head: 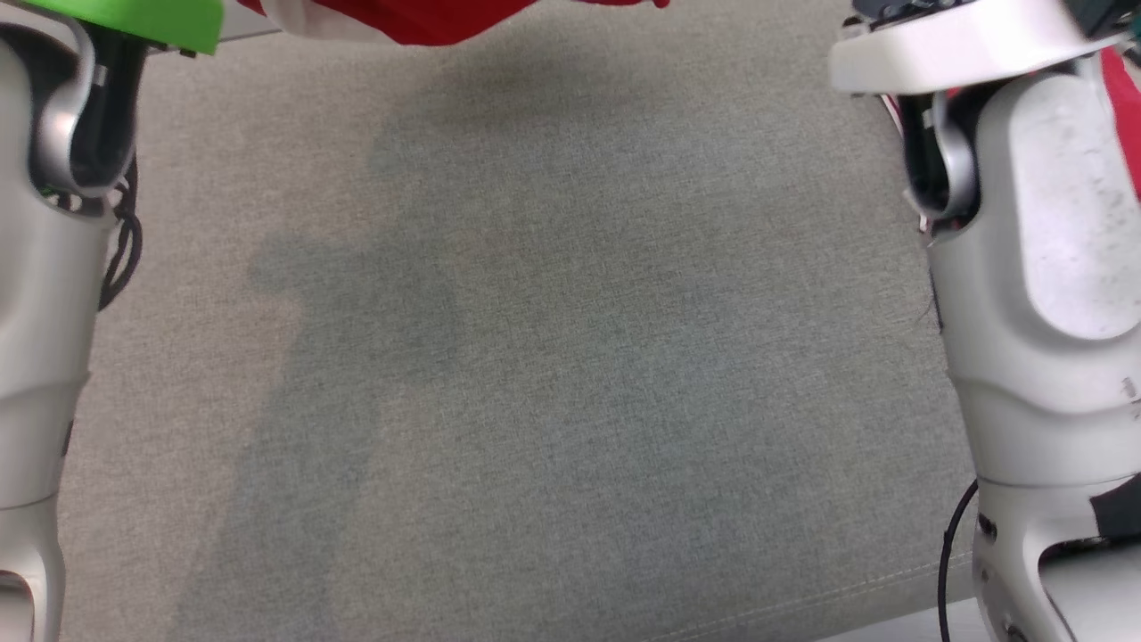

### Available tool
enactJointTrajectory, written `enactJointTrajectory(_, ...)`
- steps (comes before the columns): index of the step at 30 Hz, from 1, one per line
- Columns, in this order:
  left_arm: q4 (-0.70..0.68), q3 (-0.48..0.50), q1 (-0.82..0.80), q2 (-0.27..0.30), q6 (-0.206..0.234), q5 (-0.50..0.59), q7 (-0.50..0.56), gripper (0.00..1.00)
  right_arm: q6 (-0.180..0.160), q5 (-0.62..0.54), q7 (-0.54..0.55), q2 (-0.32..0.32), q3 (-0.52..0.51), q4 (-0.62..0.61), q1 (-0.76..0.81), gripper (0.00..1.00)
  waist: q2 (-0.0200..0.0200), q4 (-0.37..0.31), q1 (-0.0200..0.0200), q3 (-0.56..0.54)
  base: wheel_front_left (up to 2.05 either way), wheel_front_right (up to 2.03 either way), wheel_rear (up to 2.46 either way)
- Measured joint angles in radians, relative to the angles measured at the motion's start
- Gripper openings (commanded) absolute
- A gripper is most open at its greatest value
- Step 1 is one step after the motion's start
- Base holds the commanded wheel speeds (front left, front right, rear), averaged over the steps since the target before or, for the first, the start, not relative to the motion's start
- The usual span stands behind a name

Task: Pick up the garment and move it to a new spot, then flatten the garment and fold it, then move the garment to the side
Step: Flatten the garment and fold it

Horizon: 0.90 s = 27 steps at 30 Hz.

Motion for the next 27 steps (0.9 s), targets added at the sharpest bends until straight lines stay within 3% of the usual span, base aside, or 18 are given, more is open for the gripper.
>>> enactJointTrajectory(5, 0.096, -0.077, 0.105, -0.007, -0.003, -0.051, -0.083, 0.00, 0.000, 0.013, -0.005, 0.011, 0.072, 0.060, 0.130, 0.00, 0.0000, -0.008, 0.0000, 0.053, 0.00, 0.00, 0.00)
enactJointTrajectory(11, 0.043, -0.119, 0.325, -0.009, -0.003, -0.145, -0.131, 0.00, 0.000, 0.047, -0.008, 0.012, 0.072, -0.014, 0.327, 0.00, 0.0000, -0.005, 0.0000, 0.064, 0.00, 0.00, 0.00)
enactJointTrajectory(14, -0.021, -0.096, 0.458, -0.011, -0.003, -0.157, -0.133, 0.00, 0.000, 0.054, -0.008, 0.012, 0.030, -0.078, 0.433, 0.00, 0.0000, 0.001, 0.0000, 0.045, 0.00, 0.00, 0.00)
enactJointTrajectory(20, -0.211, -0.015, 0.742, -0.072, -0.004, -0.097, -0.135, 0.00, 0.000, 0.059, -0.009, 0.012, -0.045, -0.201, 0.629, 0.00, 0.0000, 0.015, 0.0000, -0.013, 0.00, 0.00, 0.00)
enactJointTrajectory(27, -0.408, 0.005, 1.012, -0.094, 0.002, -0.049, -0.135, 0.00, 0.000, 0.056, 0.010, 0.014, -0.053, -0.360, 0.820, 0.00, 0.0000, 0.018, 0.0000, -0.092, 0.00, 0.00, 0.00)
